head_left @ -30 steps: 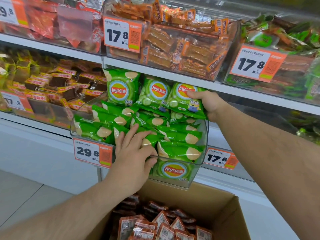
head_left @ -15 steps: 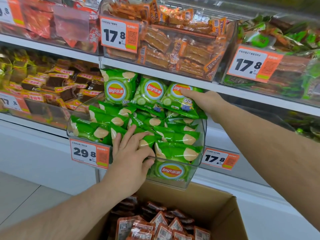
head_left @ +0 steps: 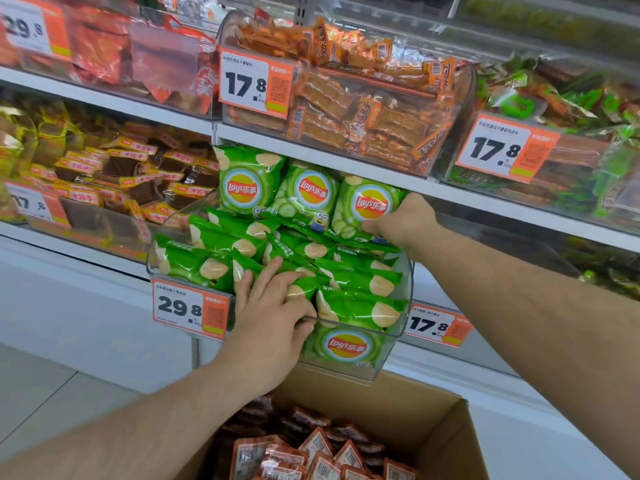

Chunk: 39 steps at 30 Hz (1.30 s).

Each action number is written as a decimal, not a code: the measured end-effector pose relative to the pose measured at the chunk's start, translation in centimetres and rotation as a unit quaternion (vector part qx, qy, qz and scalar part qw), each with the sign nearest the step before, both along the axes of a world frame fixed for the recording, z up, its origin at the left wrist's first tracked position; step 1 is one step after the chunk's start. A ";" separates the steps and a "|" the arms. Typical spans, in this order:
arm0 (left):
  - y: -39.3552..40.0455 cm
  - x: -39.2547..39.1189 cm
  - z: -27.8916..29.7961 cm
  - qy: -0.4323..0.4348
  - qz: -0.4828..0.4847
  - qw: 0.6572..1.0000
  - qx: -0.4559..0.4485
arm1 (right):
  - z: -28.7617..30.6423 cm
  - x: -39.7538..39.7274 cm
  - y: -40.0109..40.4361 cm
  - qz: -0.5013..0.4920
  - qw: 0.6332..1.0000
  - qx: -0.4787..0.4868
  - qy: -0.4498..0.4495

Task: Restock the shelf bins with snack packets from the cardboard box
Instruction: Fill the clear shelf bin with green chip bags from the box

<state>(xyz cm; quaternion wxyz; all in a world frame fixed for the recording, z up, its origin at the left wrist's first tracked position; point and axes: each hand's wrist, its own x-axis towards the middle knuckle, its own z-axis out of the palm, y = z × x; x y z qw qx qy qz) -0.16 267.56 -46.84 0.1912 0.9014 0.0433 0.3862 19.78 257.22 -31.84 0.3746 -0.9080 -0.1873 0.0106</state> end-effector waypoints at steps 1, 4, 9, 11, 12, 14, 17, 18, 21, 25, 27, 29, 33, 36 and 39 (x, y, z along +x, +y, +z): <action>0.0 0.0 0.0 0.001 0.001 1.000 0.001 | -0.2 0.1 0.2 -0.008 1.000 -0.010 -0.016; 0.1 -0.1 -0.1 0.004 0.002 1.000 0.005 | -0.7 0.2 0.7 -0.018 0.998 -0.042 -0.042; 0.1 -0.1 -0.1 0.007 0.003 1.000 0.004 | -1.1 0.1 1.1 -0.062 0.986 -0.128 -0.091; 0.1 0.0 -0.2 0.005 0.003 1.000 0.005 | -1.3 0.1 1.3 -0.075 0.983 -0.136 -0.095; 0.2 0.1 -0.2 0.004 0.002 1.000 0.008 | -1.4 0.1 1.3 -0.081 0.982 -0.139 -0.098; 0.3 0.3 -0.4 0.003 0.001 1.000 0.015 | -1.5 0.1 1.0 -0.087 0.982 -0.142 -0.093; 0.4 0.5 -0.4 0.006 0.002 1.000 0.010 | -1.5 0.1 0.3 -0.080 0.986 -0.128 -0.067; 0.4 0.6 -0.4 0.008 0.003 1.000 0.011 | -1.5 0.1 0.1 -0.075 0.987 -0.124 -0.065; 0.5 0.9 -0.4 0.007 0.005 1.000 0.021 | -1.7 -0.3 -0.7 -0.058 0.990 -0.110 -0.065; 0.1 0.1 0.1 -0.003 0.003 1.000 0.024 | -1.7 -0.8 -1.5 -0.044 0.995 -0.073 -0.048; -0.6 -0.7 0.8 -0.017 -0.005 0.999 0.032 | -1.4 -1.4 -2.0 -0.048 0.996 -0.061 -0.044; -1.5 -1.6 1.4 -0.045 -0.025 0.998 0.047 | -1.5 -3.1 -2.8 -0.055 0.994 -0.046 -0.083; -4.6 -3.5 0.2 0.039 -0.112 0.992 0.038 | -5.2 -9.8 -5.7 0.041 0.939 0.034 -0.339; -6.5 -4.5 -1.6 0.275 -0.170 0.946 0.003 | -10.5 -14.5 -8.4 0.164 0.912 0.082 -0.366; -7.3 -4.8 -3.0 0.452 -0.203 0.868 0.031 | -17.3 -16.4 -11.2 0.186 0.950 0.036 -0.247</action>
